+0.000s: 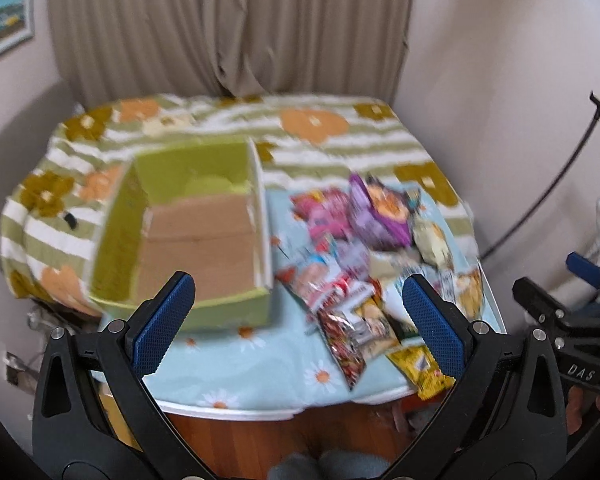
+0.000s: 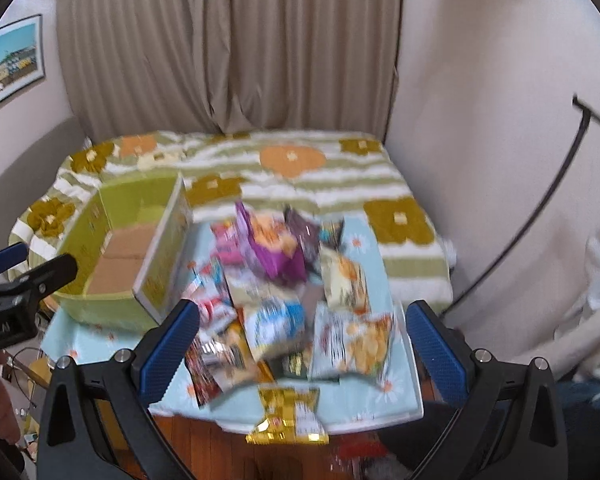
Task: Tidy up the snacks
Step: 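Grasp the brown TRE bag with the left tool while the right tool grasps the gold wafer pack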
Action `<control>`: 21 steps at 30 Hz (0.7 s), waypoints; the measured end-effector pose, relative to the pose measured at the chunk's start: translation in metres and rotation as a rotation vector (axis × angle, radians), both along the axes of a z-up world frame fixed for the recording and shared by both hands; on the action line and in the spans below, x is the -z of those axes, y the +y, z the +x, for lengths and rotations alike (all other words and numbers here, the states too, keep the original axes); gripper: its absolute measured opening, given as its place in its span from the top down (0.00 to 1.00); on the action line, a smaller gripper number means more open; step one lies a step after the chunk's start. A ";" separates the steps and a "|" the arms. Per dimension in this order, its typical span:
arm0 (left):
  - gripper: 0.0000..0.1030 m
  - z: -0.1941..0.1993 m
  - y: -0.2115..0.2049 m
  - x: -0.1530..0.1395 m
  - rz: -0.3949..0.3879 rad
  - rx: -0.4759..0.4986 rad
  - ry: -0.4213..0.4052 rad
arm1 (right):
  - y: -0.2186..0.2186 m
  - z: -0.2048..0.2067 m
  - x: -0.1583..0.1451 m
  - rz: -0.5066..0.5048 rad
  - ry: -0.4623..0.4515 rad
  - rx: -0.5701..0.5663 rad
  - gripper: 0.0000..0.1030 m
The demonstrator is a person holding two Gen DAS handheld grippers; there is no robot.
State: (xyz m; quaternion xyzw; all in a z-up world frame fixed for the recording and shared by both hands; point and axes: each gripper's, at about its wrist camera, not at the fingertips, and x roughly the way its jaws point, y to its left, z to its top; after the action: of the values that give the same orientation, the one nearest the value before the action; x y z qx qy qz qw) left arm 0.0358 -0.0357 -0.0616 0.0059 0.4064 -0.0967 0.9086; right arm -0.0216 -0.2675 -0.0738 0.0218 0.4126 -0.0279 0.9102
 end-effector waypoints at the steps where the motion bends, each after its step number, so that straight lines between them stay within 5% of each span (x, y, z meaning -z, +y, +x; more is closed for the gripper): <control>1: 0.01 0.003 -0.002 0.009 -0.003 0.010 0.019 | -0.002 0.000 0.009 0.008 0.024 0.004 0.00; 12: 0.01 0.036 -0.040 0.130 -0.089 0.060 0.309 | -0.011 0.024 0.123 0.114 0.332 -0.052 0.00; 21: 0.01 0.061 -0.070 0.183 -0.101 0.018 0.399 | -0.005 0.035 0.178 0.158 0.451 -0.136 0.01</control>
State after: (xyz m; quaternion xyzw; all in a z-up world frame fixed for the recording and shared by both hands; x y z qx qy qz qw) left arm 0.0967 -0.1054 -0.2449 -0.0551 0.5728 -0.1244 0.8083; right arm 0.0134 -0.2729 -0.2518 0.0585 0.6066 0.0616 0.7905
